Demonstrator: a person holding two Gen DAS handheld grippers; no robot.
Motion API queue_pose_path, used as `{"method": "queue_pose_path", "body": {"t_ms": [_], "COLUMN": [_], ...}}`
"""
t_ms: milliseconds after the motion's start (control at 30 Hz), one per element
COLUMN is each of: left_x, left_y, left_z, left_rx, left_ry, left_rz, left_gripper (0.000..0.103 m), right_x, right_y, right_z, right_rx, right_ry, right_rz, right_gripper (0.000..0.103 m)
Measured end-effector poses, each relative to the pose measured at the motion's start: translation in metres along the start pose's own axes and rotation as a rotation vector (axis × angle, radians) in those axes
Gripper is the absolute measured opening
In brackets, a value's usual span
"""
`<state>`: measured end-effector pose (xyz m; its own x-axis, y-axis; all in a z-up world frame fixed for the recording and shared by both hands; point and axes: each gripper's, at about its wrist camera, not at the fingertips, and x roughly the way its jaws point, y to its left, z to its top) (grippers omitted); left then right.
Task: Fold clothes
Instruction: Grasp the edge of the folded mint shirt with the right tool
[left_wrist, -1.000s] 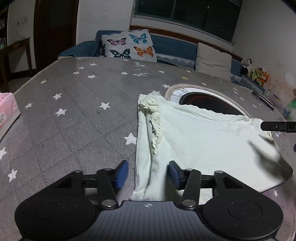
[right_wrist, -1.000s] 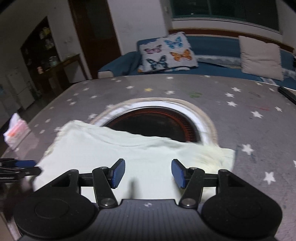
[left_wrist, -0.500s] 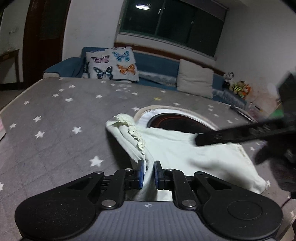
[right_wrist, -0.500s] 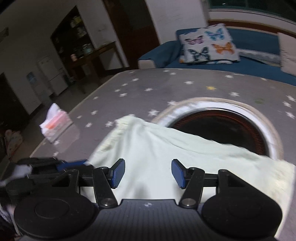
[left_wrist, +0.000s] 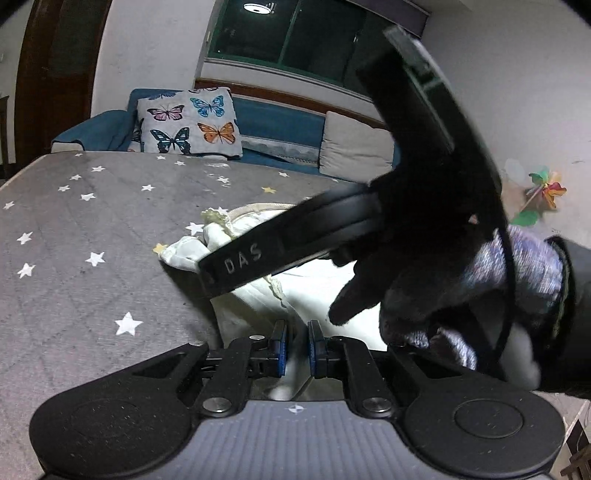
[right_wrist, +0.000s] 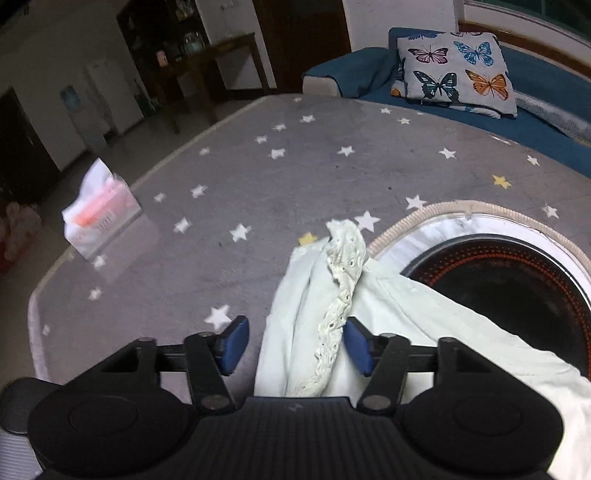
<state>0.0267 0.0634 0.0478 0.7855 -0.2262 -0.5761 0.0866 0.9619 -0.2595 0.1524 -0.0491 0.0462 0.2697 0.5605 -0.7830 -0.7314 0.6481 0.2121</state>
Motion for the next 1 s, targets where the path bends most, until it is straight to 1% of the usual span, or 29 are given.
{"method": "queue_pose_path", "body": {"t_ms": [33, 67, 133, 200, 267, 333, 367, 400, 433, 500, 533, 600, 667, 833, 933, 1000], "left_x": [-0.001, -0.002, -0.005, -0.008, -0.013, -0.018, -0.020, -0.022, -0.024, -0.025, -0.025, -0.022, -0.019, -0.004, 0.006, 0.011], "left_y": [-0.001, -0.001, -0.003, -0.007, -0.012, -0.018, -0.021, -0.023, -0.027, -0.035, -0.039, -0.048, -0.057, -0.074, -0.085, -0.090], "left_z": [0.000, -0.001, -0.002, -0.003, -0.003, -0.003, -0.004, -0.003, -0.003, -0.002, -0.002, -0.002, -0.003, -0.006, -0.006, -0.006], "left_rx": [0.001, 0.002, 0.004, 0.010, 0.023, 0.037, 0.044, 0.051, 0.062, 0.081, 0.089, 0.109, 0.129, 0.158, 0.179, 0.190], "left_ry": [-0.001, -0.002, -0.004, -0.011, -0.024, -0.037, -0.044, -0.052, -0.060, -0.071, -0.074, -0.074, -0.068, -0.026, -0.001, 0.011], "left_rz": [-0.007, -0.016, -0.033, -0.041, -0.052, -0.063, -0.069, -0.073, -0.076, -0.088, -0.094, -0.098, -0.100, -0.095, -0.088, -0.085], "left_gripper": [0.014, 0.016, 0.024, 0.052, 0.057, 0.065, 0.075, 0.082, 0.084, 0.092, 0.093, 0.100, 0.103, 0.103, 0.103, 0.103], "right_x": [0.000, -0.001, -0.008, -0.017, -0.026, -0.041, -0.049, -0.058, -0.066, -0.084, -0.092, -0.109, -0.125, -0.148, -0.149, -0.149], "right_y": [-0.002, -0.005, -0.012, -0.020, -0.029, -0.040, -0.047, -0.055, -0.063, -0.080, -0.089, -0.109, -0.127, -0.167, -0.184, -0.192], "right_z": [-0.003, -0.005, -0.010, -0.014, -0.019, -0.025, -0.029, -0.033, -0.038, -0.048, -0.054, -0.065, -0.078, -0.112, -0.128, -0.134], "right_rx": [0.014, 0.029, 0.057, 0.089, 0.120, 0.152, 0.173, 0.193, 0.215, 0.261, 0.285, 0.333, 0.366, 0.437, 0.476, 0.496], "right_ry": [-0.006, -0.011, -0.034, -0.062, -0.089, -0.116, -0.129, -0.143, -0.155, -0.178, -0.187, -0.207, -0.219, -0.226, -0.221, -0.221], "right_rz": [-0.008, -0.010, -0.002, 0.008, 0.018, 0.033, 0.043, 0.046, 0.045, 0.038, 0.033, 0.023, -0.004, -0.054, -0.057, -0.041], "right_gripper": [0.027, 0.020, 0.016, 0.015, 0.015, 0.015, 0.015, 0.015, 0.014, 0.014, 0.014, 0.014, 0.014, 0.014, 0.013, 0.013]}}
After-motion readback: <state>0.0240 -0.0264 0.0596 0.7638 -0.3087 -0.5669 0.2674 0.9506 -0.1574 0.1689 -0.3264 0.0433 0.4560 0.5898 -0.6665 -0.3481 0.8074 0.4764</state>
